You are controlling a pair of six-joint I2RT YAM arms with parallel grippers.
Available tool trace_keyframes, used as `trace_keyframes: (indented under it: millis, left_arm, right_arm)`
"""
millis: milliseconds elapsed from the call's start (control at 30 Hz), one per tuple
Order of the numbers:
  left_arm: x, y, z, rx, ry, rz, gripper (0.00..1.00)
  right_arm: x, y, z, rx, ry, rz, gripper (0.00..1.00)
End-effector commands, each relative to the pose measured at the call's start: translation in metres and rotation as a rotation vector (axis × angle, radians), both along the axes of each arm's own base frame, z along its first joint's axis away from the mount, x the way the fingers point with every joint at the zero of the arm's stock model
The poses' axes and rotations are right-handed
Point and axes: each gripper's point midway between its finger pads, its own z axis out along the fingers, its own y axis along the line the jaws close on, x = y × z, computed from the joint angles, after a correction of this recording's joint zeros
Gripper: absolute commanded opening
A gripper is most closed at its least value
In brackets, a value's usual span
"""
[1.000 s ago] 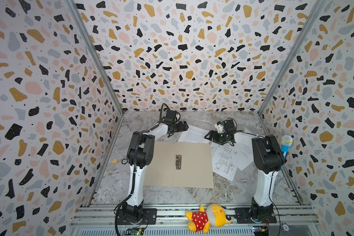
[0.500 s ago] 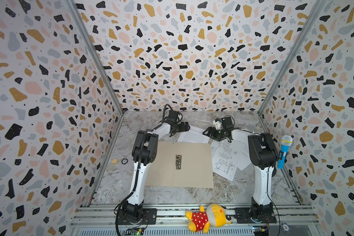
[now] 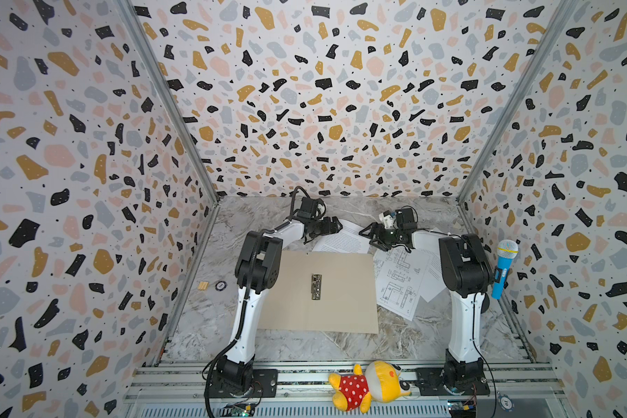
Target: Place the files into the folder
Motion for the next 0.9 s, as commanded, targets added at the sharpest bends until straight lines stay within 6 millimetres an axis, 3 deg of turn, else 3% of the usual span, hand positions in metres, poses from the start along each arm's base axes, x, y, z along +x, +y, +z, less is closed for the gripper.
trace_keyframes:
  millis: [0,467,867]
  left_arm:
    - [-0.021,-0.003,-0.027,-0.013,0.112,-0.002,0.94]
    - [-0.024,-0.019,-0.007,-0.195,0.118,0.008,0.94]
    - [-0.032,-0.023,0.010,-0.262,0.109,-0.014,0.92]
  right_arm:
    - [-0.005,0.006,0.001,0.064,0.037,0.005,0.82]
    - [-0.010,0.005,-0.013,0.050,0.062,-0.005,0.82]
    - [-0.007,0.013,-0.007,0.054,0.047,0.003,0.82]
